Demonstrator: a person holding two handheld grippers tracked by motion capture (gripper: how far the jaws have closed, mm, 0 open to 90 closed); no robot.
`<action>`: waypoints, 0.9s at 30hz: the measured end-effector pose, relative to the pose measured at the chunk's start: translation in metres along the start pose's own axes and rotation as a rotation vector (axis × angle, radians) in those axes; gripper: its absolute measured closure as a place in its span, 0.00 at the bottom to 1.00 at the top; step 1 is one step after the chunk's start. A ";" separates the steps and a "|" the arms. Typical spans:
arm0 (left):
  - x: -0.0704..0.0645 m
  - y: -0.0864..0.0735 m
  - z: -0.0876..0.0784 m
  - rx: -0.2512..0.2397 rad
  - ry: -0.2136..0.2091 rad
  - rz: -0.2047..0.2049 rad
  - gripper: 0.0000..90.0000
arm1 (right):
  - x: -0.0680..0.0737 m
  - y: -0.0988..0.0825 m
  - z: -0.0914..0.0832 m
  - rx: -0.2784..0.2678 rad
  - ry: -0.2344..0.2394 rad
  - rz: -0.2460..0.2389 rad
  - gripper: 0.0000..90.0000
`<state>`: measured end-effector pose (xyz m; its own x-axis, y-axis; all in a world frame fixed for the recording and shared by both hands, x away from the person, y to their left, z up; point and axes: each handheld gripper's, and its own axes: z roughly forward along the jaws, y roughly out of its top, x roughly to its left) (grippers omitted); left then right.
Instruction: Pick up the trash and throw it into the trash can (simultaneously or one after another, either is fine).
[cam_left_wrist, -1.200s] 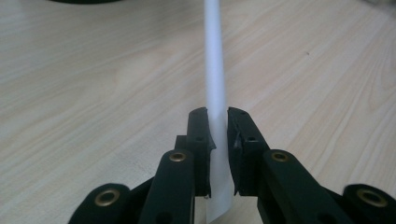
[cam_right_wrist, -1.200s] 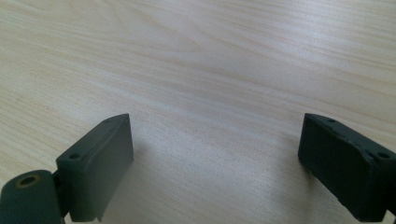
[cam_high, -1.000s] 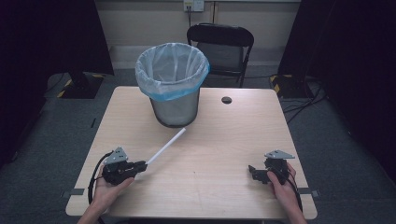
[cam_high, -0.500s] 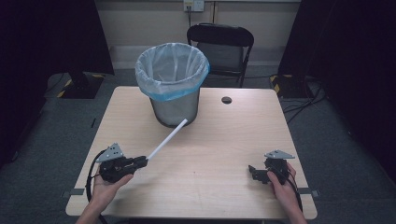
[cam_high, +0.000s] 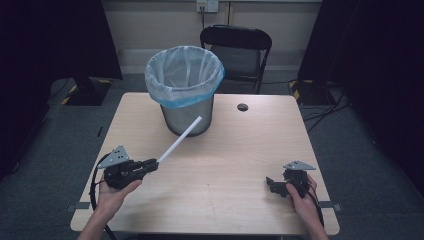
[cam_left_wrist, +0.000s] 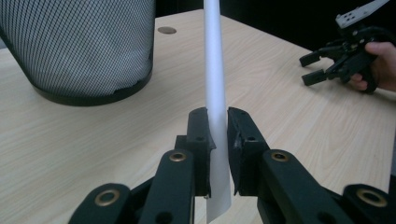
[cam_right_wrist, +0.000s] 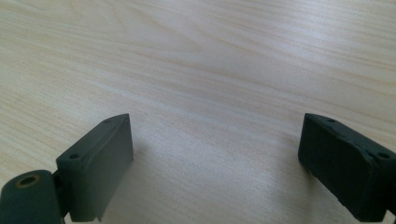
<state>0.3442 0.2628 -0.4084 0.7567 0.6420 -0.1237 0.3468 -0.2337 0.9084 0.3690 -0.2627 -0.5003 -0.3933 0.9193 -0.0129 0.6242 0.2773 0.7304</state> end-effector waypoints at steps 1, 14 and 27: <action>0.000 0.002 -0.001 -0.006 -0.005 0.002 0.89 | 0.000 0.000 0.000 0.001 -0.001 0.001 0.10; -0.002 0.030 -0.006 -0.093 -0.019 0.018 0.89 | 0.000 0.000 0.000 0.000 0.000 0.000 0.10; -0.005 0.069 0.001 -0.176 -0.048 0.030 0.89 | 0.000 0.000 0.000 0.000 0.000 0.000 0.10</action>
<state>0.3649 0.2432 -0.3455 0.7922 0.6003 -0.1102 0.2242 -0.1183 0.9673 0.3690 -0.2626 -0.5003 -0.3932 0.9194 -0.0134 0.6241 0.2776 0.7304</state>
